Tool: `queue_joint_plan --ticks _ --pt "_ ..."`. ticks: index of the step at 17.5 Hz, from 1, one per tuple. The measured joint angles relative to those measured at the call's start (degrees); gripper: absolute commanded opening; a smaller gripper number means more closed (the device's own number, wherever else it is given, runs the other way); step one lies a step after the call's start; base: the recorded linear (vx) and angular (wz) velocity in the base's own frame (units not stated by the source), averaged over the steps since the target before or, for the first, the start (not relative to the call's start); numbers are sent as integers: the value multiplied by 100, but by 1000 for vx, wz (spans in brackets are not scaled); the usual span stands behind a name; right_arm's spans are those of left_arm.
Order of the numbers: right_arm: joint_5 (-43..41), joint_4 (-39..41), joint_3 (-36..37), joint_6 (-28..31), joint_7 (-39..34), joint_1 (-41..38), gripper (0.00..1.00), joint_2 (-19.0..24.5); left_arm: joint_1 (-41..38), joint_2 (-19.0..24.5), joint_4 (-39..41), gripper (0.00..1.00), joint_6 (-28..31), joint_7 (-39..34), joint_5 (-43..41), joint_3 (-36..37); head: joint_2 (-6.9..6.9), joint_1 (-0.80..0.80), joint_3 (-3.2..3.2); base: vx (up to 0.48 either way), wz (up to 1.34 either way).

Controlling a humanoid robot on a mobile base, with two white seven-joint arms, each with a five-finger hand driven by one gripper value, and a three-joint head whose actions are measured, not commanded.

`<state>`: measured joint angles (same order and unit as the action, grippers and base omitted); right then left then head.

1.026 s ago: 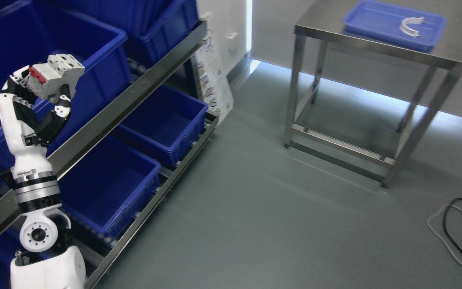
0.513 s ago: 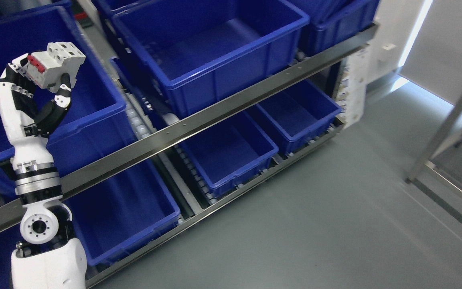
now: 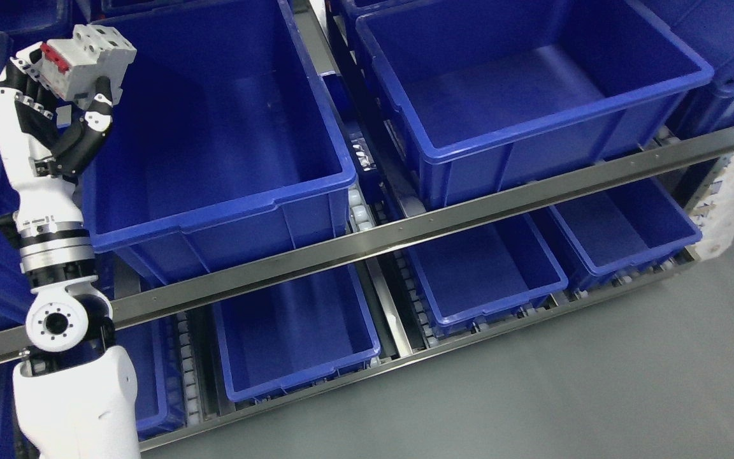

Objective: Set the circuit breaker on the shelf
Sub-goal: 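Lower the left hand with the breaker into the upper blue bin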

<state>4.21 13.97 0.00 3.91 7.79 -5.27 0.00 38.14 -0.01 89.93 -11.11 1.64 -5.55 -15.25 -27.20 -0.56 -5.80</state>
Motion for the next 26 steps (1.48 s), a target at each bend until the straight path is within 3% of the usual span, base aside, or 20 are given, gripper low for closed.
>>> queue_joint_plan --ticks 5,10,15,22,24,26 --pt "1 0 0 0 2 1 100 0 391 91 -279 6 472 466 -246 78 0 0 0 210 127" --pt "1 0 0 0 14 0 100 0 882 743 -1007 7 549 1307 -843 354 0 0 0 155 -60" --pt "1 0 0 0 26 -1 100 0 1420 1457 -1936 7 555 2360 -1687 741 0 0 0 58 -41" --pt "0 0 0 0 0 -1 100 0 2597 1819 -3742 9 556 2562 -2339 1586 1 0 0 16 -7" --pt "0 0 0 0 -5 -1 100 0 2810 1821 -4178 12 550 2562 -2415 1750 1 0 0 0 0" --pt "0 0 0 0 -6 -1 100 0 2956 1816 -4523 27 547 2532 -2463 1879 1 0 0 0 0"
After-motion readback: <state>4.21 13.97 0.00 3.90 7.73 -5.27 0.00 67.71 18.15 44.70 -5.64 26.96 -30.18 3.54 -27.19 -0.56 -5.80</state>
